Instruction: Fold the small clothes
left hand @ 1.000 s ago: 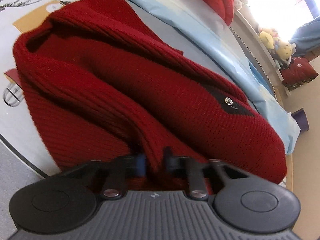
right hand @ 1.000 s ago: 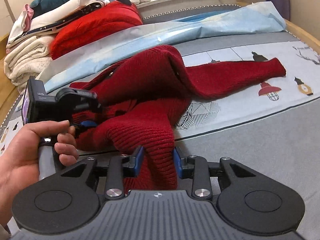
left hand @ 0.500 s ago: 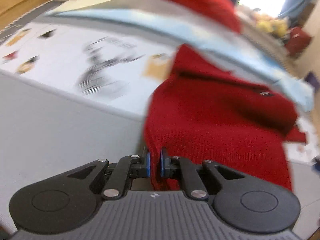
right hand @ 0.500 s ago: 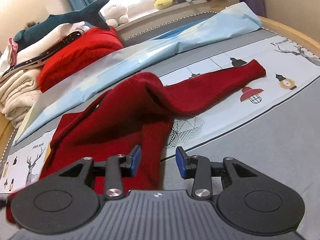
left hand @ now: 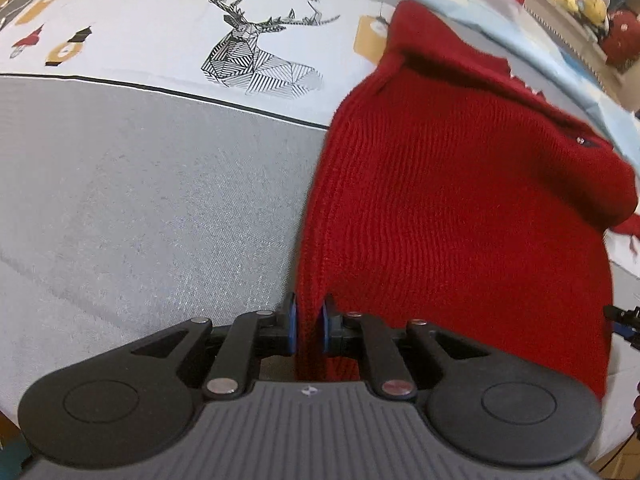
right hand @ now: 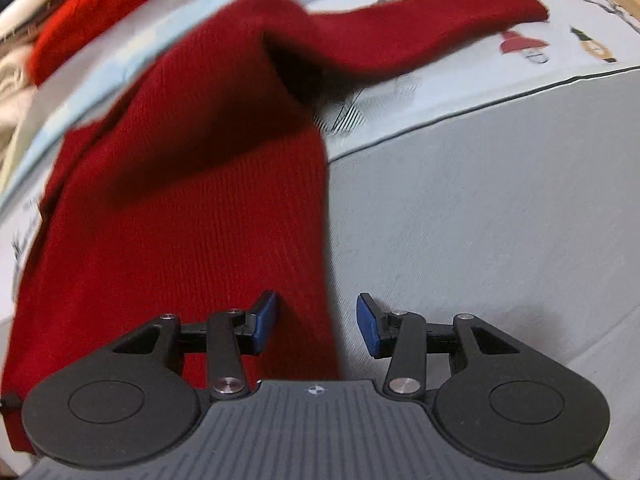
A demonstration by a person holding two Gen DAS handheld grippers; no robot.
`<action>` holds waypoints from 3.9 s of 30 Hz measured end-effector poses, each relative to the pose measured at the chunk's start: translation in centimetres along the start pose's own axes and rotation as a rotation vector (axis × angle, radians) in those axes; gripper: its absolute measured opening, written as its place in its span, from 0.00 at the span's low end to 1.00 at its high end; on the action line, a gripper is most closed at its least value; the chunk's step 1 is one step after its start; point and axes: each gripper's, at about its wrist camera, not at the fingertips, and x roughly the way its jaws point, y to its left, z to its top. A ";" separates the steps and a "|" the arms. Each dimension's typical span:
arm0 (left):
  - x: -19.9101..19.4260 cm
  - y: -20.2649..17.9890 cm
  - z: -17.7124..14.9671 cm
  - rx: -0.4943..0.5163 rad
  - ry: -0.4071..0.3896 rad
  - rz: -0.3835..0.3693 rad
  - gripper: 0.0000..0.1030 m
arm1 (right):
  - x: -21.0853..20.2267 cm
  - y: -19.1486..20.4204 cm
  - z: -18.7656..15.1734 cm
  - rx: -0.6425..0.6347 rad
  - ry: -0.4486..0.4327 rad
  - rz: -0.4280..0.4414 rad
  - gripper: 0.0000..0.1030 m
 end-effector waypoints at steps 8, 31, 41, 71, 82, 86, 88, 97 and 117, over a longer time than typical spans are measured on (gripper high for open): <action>0.8 -3.1 -0.6 0.100 -0.005 -0.021 0.11 | -3.7 0.0 0.4 -0.056 -0.122 0.062 0.05; 1.2 -6.1 -3.2 0.287 -0.015 0.090 0.11 | -2.2 -5.9 0.8 -0.028 0.008 0.020 0.40; 1.0 -5.9 -2.7 0.285 -0.007 0.050 0.10 | -2.8 -4.7 -0.2 -0.092 -0.046 0.018 0.05; -0.2 -25.7 -1.7 0.432 -0.446 0.090 0.56 | -8.7 -10.1 5.8 0.133 -0.444 -0.045 0.52; 1.5 -29.4 2.9 0.427 -0.497 0.039 0.56 | -0.5 -12.0 13.7 0.232 -0.435 -0.031 0.43; 2.2 -28.1 5.3 0.341 -0.499 0.023 0.56 | 2.7 -13.3 16.1 0.281 -0.410 -0.022 0.43; 2.7 -28.0 6.2 0.330 -0.490 0.023 0.56 | 4.2 -14.2 17.0 0.325 -0.394 -0.011 0.43; 3.3 -26.6 7.9 0.262 -0.473 0.046 0.56 | 7.8 -15.6 19.5 0.323 -0.372 0.025 0.12; 4.4 -26.5 8.2 0.233 -0.412 0.046 0.56 | 0.4 -25.3 18.0 0.566 -0.526 -0.456 0.25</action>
